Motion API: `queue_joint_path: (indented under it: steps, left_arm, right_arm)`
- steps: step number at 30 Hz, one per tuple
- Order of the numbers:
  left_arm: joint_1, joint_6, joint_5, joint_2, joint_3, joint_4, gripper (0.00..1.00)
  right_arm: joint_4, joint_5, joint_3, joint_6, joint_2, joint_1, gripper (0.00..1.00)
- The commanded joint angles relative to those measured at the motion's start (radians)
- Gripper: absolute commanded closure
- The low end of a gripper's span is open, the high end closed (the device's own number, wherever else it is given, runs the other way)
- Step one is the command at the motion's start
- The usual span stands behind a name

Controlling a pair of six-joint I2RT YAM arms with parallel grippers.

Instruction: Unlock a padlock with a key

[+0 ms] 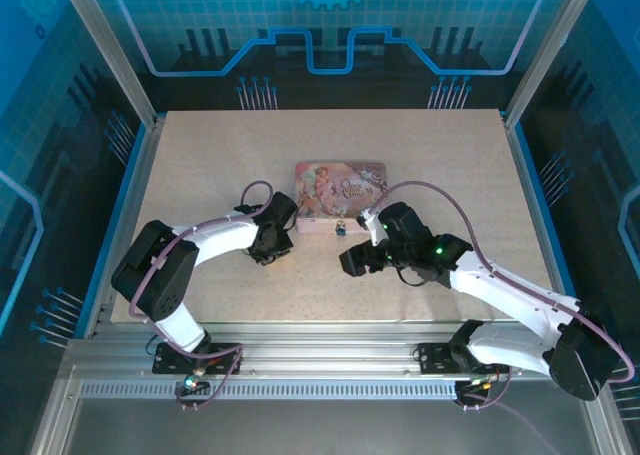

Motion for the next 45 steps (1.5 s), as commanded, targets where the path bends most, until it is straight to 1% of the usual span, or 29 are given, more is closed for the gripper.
queue_joint_path:
  steps: [1, 3, 5, 7, 11, 15, 21, 28, 33, 35, 39, 41, 45]
  left_arm:
    - [-0.006, -0.004, -0.011, 0.034, 0.020, 0.031, 0.81]
    - [-0.006, 0.000, -0.008, 0.035, 0.015, 0.034, 0.87]
    - [-0.007, 0.008, -0.008, 0.026, 0.008, 0.031, 0.96]
    - [-0.006, 0.016, -0.010, 0.006, -0.001, 0.030, 1.00]
    - [-0.006, 0.053, -0.022, -0.062, -0.012, 0.010, 1.00]
    - [-0.007, 0.126, -0.024, -0.152, 0.006, -0.024, 1.00]
    - [-0.007, 0.232, 0.018, -0.285, 0.062, -0.056, 1.00]
    - [-0.006, 0.315, 0.154, -0.384, 0.141, -0.001, 1.00]
    - [-0.007, 0.340, 0.296, -0.413, 0.206, 0.061, 1.00]
    - [-0.007, 0.341, 0.365, -0.405, 0.240, 0.073, 1.00]
    - [-0.008, 0.329, 0.486, -0.373, 0.314, 0.079, 1.00]
    - [-0.014, 0.326, 0.520, -0.356, 0.349, 0.069, 1.00]
    - [-0.036, 0.337, 0.561, -0.322, 0.412, 0.050, 1.00]
  right_arm:
    - [0.021, 0.029, -0.012, 0.014, -0.004, 0.014, 0.20]
    - [0.021, 0.036, -0.012, 0.015, 0.000, 0.014, 0.20]
    - [0.023, 0.040, -0.011, 0.016, 0.004, 0.013, 0.20]
    - [0.023, 0.051, -0.009, 0.021, 0.007, 0.014, 0.20]
    - [0.026, 0.068, -0.005, 0.029, 0.006, 0.013, 0.20]
    - [0.032, 0.079, -0.005, 0.043, -0.005, 0.009, 0.20]
    - [0.053, 0.053, -0.011, 0.072, -0.054, -0.024, 0.20]
    - [0.067, -0.029, -0.005, 0.102, -0.108, -0.085, 0.20]
    - [0.094, -0.130, 0.007, 0.130, -0.150, -0.148, 0.24]
    - [0.099, -0.166, 0.018, 0.128, -0.158, -0.172, 0.27]
    - [0.068, -0.192, 0.059, 0.086, -0.152, -0.192, 0.37]
    - [0.046, -0.207, 0.094, 0.053, -0.144, -0.194, 0.41]
    - [0.001, -0.231, 0.173, -0.018, -0.125, -0.195, 0.52]
